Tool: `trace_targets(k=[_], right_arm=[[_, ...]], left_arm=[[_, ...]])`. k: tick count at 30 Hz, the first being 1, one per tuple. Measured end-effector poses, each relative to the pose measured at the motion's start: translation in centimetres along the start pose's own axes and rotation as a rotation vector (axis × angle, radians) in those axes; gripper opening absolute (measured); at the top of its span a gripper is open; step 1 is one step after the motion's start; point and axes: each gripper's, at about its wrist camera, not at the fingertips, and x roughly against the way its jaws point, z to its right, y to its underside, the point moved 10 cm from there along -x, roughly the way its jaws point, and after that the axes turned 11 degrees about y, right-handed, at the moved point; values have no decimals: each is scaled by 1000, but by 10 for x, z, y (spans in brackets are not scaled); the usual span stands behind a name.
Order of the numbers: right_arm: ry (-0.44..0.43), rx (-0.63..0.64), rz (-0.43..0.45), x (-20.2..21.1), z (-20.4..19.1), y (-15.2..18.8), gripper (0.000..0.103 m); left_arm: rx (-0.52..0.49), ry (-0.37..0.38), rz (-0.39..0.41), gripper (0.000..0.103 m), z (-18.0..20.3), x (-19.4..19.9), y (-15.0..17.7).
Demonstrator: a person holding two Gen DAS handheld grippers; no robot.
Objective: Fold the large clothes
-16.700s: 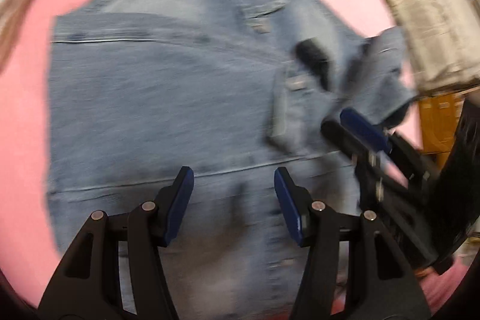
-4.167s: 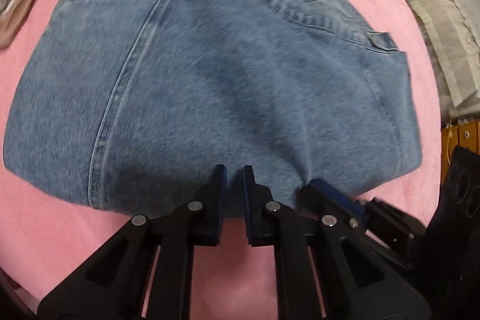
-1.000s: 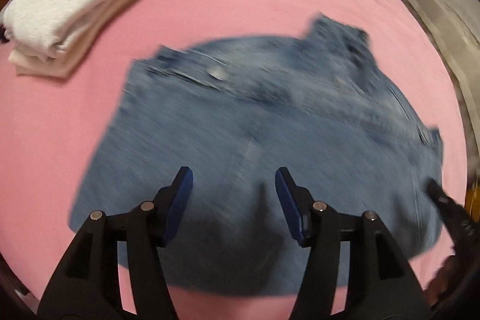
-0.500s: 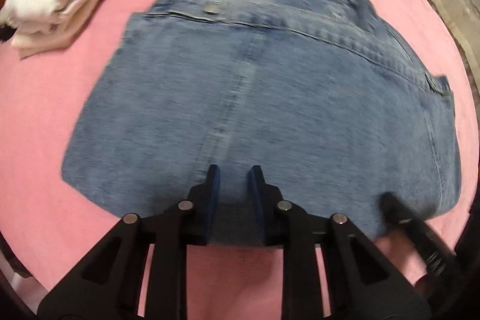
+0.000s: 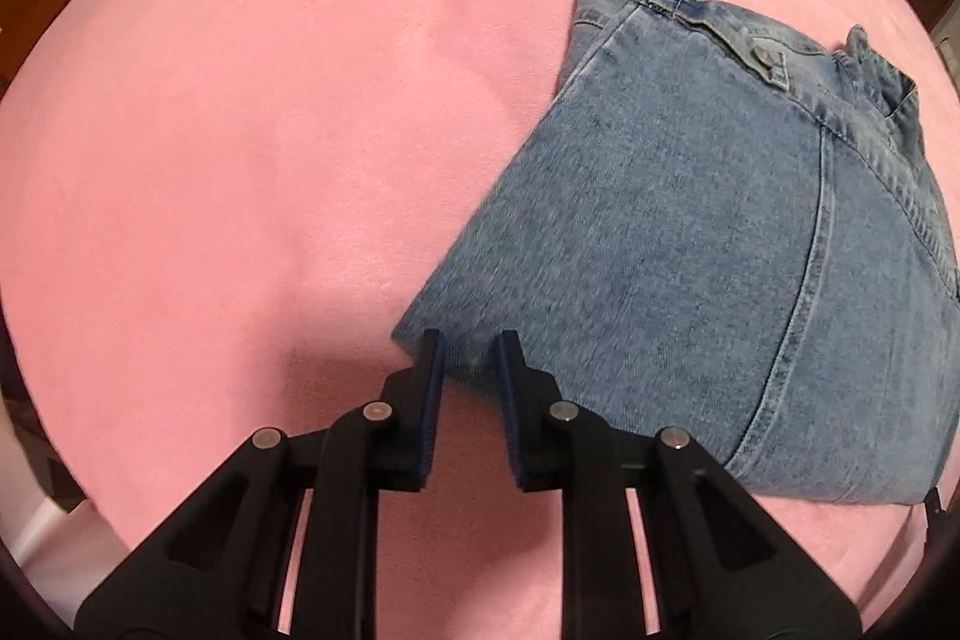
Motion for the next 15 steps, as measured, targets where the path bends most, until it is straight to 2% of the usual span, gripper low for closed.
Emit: trace_targets(k=[2,5,7,9,12,15], right_arm=[[70,43,6,-1,-10,2,0],[114,27,-22,8,-34,0,0],[60,-13,-28,26,-50,-4,0],[-38,-54,-33,47,-70,-13,0],[-174,-63,-58,57,-126,-21,0],[-240,-9,-62,64,-184,-27,0]], left_arm=[[-4,-26,-6,17,1,1,3],[61,-1,-9,17,-3,6,11],[119,40,-27,17,-6,9,20],[154,76,-51,17,-7,9,29],[172,136,-88,17,-6,8,40],[198,151,-106,17,-11,8,47]])
